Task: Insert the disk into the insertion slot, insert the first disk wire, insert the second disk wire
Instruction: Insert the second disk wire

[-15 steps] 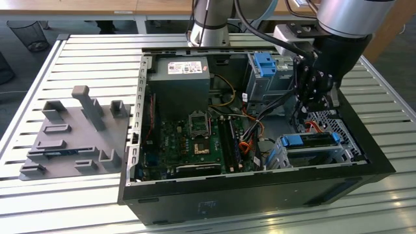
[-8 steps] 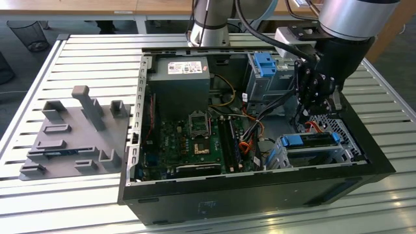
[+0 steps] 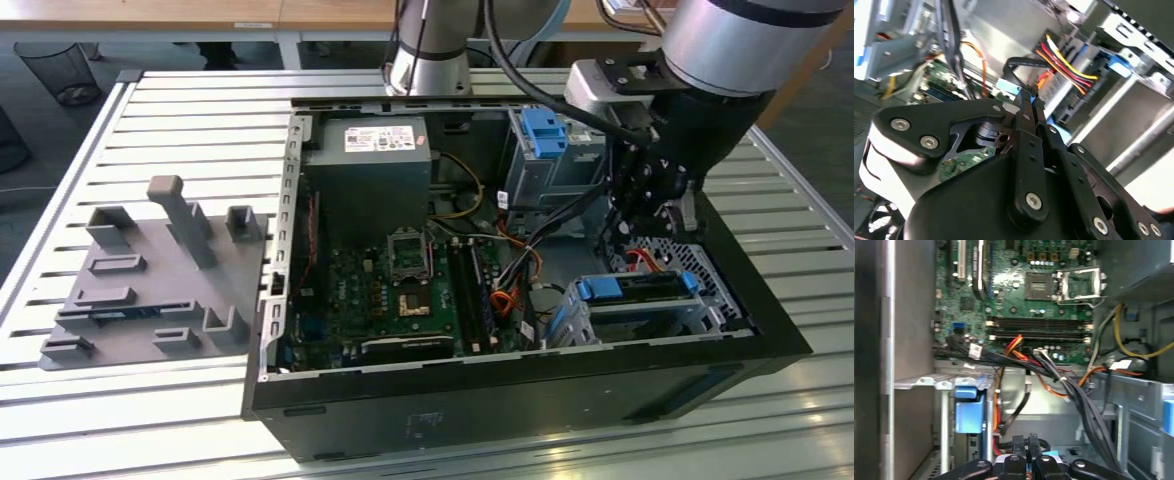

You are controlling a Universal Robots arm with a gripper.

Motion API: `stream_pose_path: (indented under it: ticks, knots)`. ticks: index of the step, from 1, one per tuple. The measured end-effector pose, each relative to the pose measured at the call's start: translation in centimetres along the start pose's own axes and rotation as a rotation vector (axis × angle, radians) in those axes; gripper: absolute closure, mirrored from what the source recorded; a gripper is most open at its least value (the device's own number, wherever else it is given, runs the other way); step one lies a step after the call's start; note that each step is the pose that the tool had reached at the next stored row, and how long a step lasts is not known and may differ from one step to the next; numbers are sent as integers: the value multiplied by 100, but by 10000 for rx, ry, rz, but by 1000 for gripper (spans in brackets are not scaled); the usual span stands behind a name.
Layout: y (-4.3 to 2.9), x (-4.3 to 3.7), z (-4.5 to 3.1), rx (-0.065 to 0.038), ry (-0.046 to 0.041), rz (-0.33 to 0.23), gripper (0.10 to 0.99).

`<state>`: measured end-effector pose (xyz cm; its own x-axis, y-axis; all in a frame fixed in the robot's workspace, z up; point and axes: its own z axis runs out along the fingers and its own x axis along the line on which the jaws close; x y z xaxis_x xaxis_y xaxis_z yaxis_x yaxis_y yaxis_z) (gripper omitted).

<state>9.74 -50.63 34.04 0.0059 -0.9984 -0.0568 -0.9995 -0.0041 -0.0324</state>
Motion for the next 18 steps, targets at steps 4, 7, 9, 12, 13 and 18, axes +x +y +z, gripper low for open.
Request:
stream_pose_path:
  ticks: [4, 7, 9, 12, 13, 18]
  knots:
    - [0, 46, -3, 4, -627, 20, 937]
    - [0, 111, -3, 4, -701, 22, 937]
    - [1, 159, -5, 4, -699, 22, 937]
    - [1, 207, -2, 4, -701, 22, 937]
    - [1, 210, 0, 4, -703, 23, 937]
    - [1, 236, 8, 4, -695, 22, 937]
